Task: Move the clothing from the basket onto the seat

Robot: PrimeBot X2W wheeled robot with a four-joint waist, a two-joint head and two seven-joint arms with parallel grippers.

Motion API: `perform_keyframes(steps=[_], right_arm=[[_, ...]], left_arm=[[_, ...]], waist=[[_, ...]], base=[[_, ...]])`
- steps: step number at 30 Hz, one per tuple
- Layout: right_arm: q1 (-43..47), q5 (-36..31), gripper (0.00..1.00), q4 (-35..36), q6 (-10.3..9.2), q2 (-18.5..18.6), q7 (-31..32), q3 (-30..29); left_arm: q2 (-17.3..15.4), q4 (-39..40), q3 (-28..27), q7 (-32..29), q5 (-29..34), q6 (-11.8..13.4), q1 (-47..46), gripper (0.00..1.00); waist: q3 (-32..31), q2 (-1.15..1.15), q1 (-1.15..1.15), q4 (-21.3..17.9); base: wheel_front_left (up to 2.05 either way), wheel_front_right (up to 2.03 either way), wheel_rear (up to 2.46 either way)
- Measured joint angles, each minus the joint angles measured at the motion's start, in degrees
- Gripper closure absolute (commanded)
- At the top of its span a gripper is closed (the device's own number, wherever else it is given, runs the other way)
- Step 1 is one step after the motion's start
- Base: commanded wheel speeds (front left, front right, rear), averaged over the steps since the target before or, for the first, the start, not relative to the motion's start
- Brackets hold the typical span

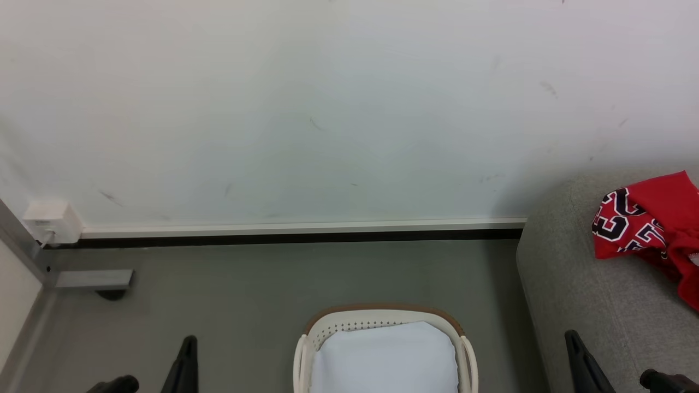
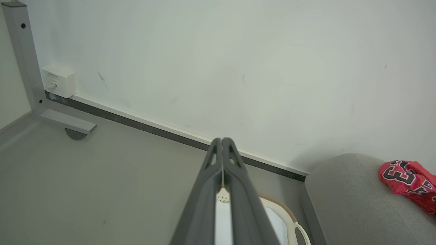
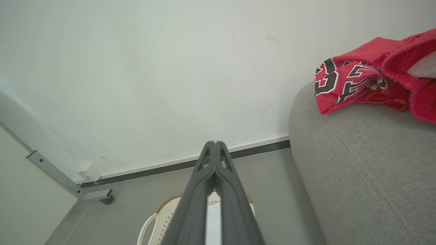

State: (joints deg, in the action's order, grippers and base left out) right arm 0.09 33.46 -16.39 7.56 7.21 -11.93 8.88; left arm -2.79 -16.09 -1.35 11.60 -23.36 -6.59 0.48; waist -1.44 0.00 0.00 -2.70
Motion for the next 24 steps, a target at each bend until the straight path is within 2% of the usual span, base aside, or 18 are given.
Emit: perform_keyframes(steps=[24], right_arm=[[-1.7, 18.5, 1.0, 0.5, 0.0, -1.1, 5.4, -4.2]], left_arm=[[0.0, 0.9, -1.5, -5.4, -21.3, 0.0, -1.8, 1.0]], waist=[[0.3, 0.0, 0.0, 0.6]], base=[[0.0, 0.0, 0.0]])
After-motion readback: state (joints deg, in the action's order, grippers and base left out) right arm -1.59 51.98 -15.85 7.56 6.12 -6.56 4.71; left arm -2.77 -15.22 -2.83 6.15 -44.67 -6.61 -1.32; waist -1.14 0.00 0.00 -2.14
